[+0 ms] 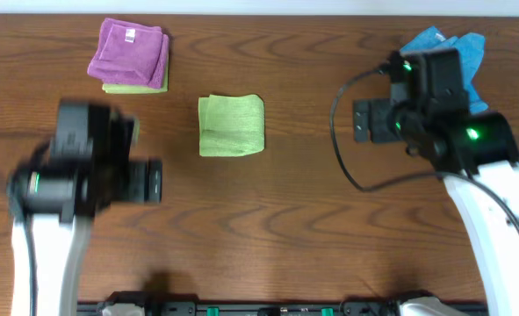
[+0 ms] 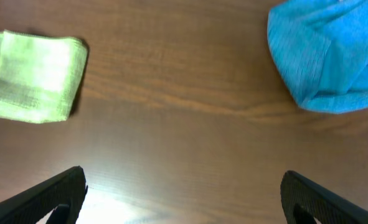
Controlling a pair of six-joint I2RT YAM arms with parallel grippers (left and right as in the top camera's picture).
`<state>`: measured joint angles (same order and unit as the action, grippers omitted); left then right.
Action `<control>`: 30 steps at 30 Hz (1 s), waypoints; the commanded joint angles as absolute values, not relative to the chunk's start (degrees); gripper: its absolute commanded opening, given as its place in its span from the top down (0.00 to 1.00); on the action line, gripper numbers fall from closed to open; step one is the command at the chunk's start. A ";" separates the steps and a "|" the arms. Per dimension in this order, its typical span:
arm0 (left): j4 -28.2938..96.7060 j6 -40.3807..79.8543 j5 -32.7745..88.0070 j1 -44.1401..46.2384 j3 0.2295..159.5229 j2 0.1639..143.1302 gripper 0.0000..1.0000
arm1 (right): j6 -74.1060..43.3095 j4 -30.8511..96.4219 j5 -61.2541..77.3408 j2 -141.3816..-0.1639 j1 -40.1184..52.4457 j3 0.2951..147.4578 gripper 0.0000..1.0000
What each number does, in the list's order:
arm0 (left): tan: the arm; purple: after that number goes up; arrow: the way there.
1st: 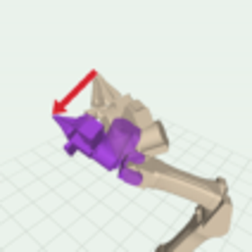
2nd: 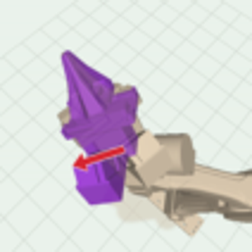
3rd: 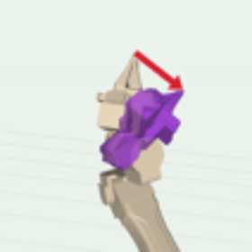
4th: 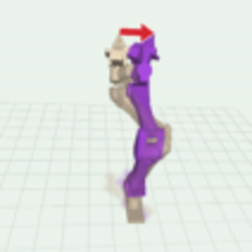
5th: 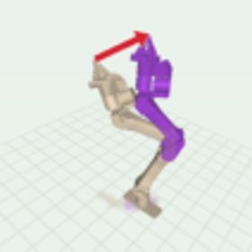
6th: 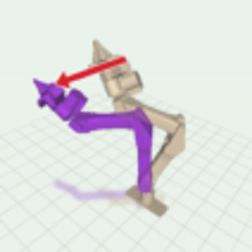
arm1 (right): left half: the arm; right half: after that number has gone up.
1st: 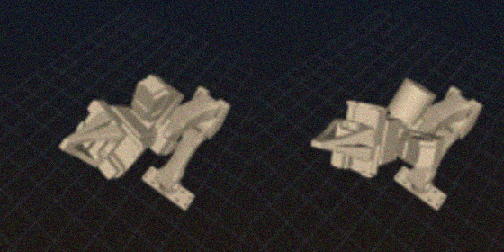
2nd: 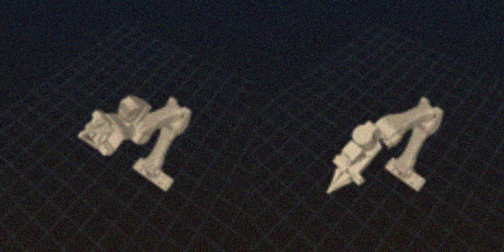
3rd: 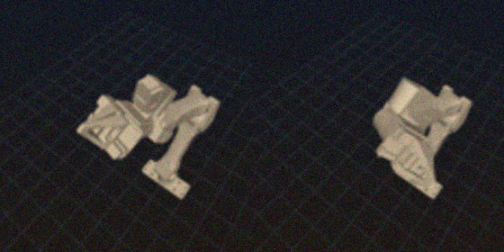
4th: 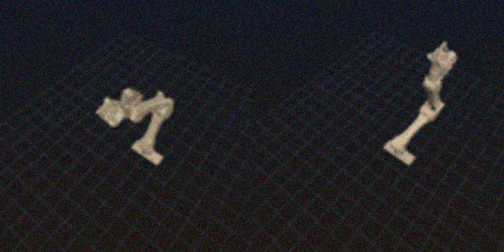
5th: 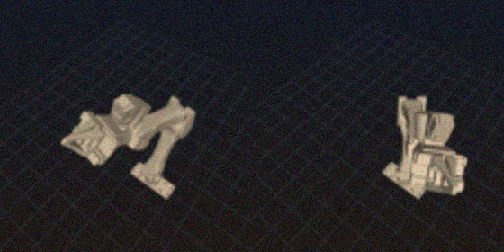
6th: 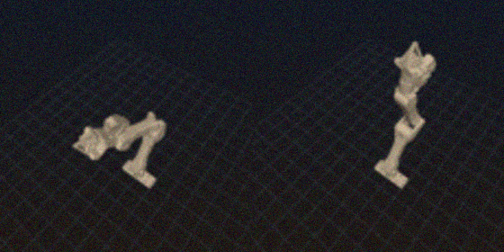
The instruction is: Fold the cloth
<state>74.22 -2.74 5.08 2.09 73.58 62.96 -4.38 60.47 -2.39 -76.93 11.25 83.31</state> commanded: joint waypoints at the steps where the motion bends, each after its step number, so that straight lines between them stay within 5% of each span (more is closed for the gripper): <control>1: 74.50 1.61 9.02 2.04 64.42 51.35 0.05 | 0.12 59.75 3.66 -71.07 8.71 78.15 0.01; 10: 61.32 20.49 13.52 2.04 44.10 24.01 0.05 | 1.89 57.84 9.30 -58.00 7.57 64.69 0.01; 21: 56.18 20.88 16.16 2.04 40.56 23.49 0.05 | -0.80 62.70 12.49 -53.49 7.46 63.31 0.01; 30: 50.26 20.80 14.41 2.04 40.56 23.51 0.05 | -3.99 65.14 10.94 -27.35 7.46 53.69 0.01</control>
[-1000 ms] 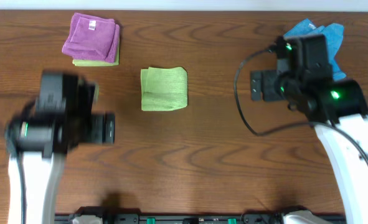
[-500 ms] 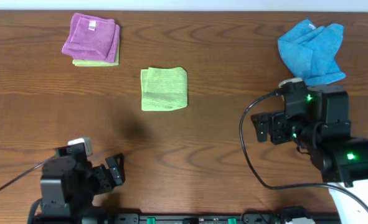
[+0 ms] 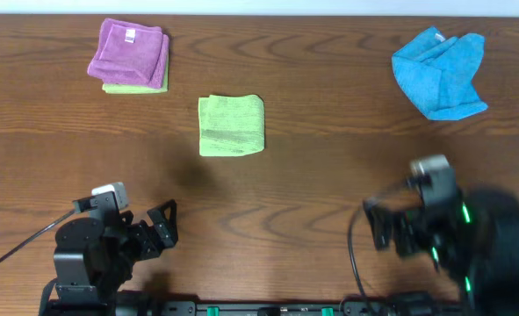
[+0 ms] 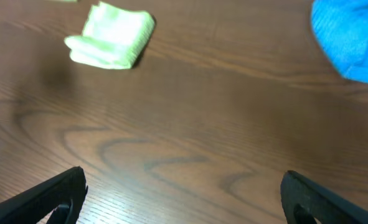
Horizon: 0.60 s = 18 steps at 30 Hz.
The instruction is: Fold the cloth
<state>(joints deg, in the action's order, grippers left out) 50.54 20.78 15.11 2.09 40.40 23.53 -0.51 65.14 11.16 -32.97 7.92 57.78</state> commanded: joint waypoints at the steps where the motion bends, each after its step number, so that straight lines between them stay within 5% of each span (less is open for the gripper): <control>1: 50.30 20.80 13.98 2.04 40.56 23.51 0.05 | -5.17 64.88 9.67 -24.38 7.46 51.40 0.01; 7: 50.37 20.80 13.15 2.04 40.56 23.51 0.05 | -16.32 59.16 -1.78 -15.49 7.46 42.89 0.01; 18: 50.74 20.84 13.17 2.04 40.56 23.51 0.05 | -15.20 59.22 -13.74 -15.73 7.46 37.39 0.01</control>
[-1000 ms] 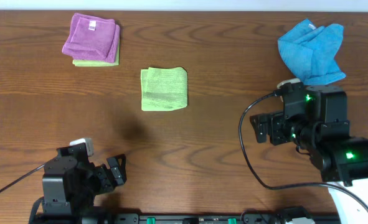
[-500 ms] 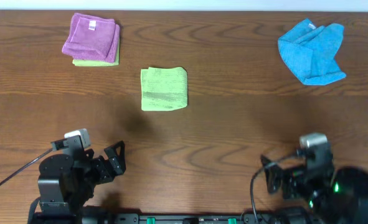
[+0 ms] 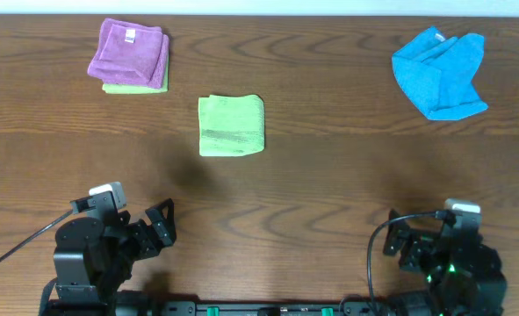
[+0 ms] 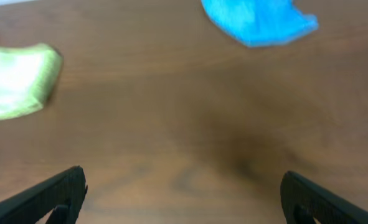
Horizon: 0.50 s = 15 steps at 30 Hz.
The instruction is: Fold the cloth
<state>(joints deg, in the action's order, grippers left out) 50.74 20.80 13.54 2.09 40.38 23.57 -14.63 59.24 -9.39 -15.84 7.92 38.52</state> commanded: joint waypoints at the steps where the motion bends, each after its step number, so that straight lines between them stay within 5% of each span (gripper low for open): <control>1: 50.74 20.86 13.19 2.04 40.56 23.51 0.05 | -14.74 57.71 -15.46 -15.75 7.46 37.23 0.01; 8: 50.68 21.91 13.32 2.04 40.56 23.51 0.05 | 9.54 52.88 -0.12 -15.73 7.57 36.53 0.01; 15: 50.70 22.79 13.19 2.04 40.56 23.51 0.05 | 9.78 53.39 -3.20 -13.91 7.57 32.80 0.01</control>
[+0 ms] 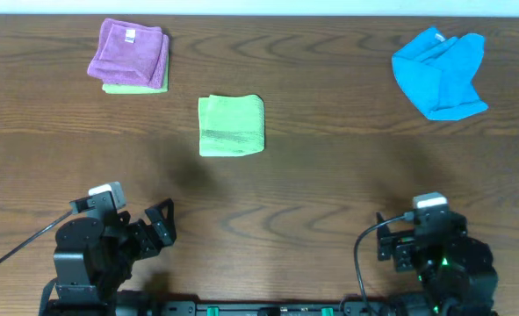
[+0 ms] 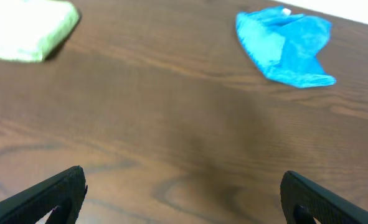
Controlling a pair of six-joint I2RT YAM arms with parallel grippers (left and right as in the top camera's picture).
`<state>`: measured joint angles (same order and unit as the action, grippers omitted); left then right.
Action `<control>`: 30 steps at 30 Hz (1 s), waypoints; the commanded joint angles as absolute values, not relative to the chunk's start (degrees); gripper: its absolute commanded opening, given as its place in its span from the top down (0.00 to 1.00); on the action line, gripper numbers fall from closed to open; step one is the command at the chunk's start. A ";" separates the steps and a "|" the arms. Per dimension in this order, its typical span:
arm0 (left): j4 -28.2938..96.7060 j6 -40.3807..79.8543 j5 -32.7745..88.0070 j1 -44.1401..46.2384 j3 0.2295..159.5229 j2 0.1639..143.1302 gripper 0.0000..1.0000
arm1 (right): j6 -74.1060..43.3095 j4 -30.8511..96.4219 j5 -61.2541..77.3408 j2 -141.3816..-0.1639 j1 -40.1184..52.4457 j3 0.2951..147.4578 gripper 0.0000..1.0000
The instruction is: Fold the cloth
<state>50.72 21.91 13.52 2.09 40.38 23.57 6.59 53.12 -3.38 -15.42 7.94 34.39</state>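
A folded green cloth [image 1: 231, 125] lies flat on the wooden table [image 1: 329, 175], left of centre; the right wrist view catches it at the far upper left [image 2: 31, 28]. A crumpled blue cloth [image 1: 439, 72] lies at the back right, also in the right wrist view [image 2: 286, 46]. My left gripper [image 1: 161, 226] rests at the front left, open and empty. My right gripper [image 1: 386, 246] rests at the front right; its fingers [image 2: 62, 193] stand wide apart over bare wood, so it [image 2: 184, 196] is open and holds nothing. Both grippers are far from the cloths.
A folded purple cloth [image 1: 129, 53] lies on another green cloth at the back left corner. Cables loop beside each arm base near the table's front edge [image 1: 259, 303].
My right arm has shifted slightly left at the front edge, and its camera now looks further right, bringing the whole blue cloth into view. The left arm and the cloths have not moved.
Both arms were out over the table, the left one beside the green cloth, the right one by the blue cloth, grippers open. A second later both were back at the front edge. The right arm then settled there. No cloth has moved.
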 commanded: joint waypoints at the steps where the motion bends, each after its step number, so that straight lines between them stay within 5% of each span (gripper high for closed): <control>1: 50.74 22.74 13.06 2.04 40.56 23.51 0.05 | 10.00 53.41 -3.16 -13.08 7.57 32.56 0.01; 9: 51.33 22.76 12.71 2.04 40.56 23.51 0.05 | 10.35 59.02 -1.78 -0.45 7.57 32.56 0.01; 30: 53.91 21.96 13.58 2.04 40.56 23.51 0.05 | 11.22 60.69 -0.60 -1.39 7.79 30.94 0.01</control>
